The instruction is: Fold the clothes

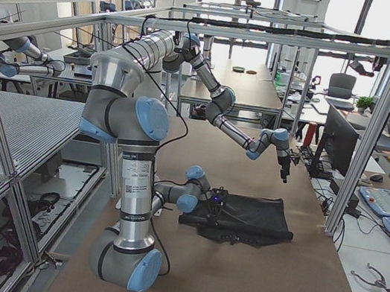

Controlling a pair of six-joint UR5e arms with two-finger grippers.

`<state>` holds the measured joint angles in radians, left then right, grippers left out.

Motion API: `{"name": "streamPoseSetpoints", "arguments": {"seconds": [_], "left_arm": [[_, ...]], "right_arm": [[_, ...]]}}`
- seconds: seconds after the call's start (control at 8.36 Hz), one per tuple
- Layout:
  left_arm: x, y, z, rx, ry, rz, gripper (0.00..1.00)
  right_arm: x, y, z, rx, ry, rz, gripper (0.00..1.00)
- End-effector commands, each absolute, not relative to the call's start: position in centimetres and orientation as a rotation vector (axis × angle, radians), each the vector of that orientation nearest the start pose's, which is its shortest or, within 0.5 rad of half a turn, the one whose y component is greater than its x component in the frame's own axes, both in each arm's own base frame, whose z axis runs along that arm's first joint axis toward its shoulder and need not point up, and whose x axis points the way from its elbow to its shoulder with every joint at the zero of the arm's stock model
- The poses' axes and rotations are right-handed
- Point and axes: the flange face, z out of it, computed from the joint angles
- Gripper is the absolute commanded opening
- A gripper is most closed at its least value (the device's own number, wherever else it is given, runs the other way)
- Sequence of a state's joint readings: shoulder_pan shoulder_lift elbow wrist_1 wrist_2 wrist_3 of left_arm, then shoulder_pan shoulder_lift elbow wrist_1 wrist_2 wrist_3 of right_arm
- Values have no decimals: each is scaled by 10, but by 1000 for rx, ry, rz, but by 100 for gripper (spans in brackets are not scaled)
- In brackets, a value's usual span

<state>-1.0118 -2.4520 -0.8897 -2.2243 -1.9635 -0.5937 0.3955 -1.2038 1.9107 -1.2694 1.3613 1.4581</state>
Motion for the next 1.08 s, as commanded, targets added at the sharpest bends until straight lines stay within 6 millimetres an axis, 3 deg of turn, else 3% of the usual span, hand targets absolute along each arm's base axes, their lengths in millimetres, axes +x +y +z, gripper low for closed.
{"name": "streamPoseSetpoints", "arguments": {"seconds": [0.0,0.12,0.24,0.48,0.96], "left_arm": [[370,-767,342,501,768,134,100],[370,-767,342,503,769,135,100],[370,-767,342,503,769,135,100],[375,-765,342,500,772,138,100],[375,-759,347,497,775,132,100]], "right_arm": [[-536,-412,213,447,-781,325,94],[-575,-429,210,438,-718,297,94],[-589,-440,222,440,-644,243,94],[-583,-447,245,405,-487,147,94],[-579,-446,271,354,-454,99,94]]}}
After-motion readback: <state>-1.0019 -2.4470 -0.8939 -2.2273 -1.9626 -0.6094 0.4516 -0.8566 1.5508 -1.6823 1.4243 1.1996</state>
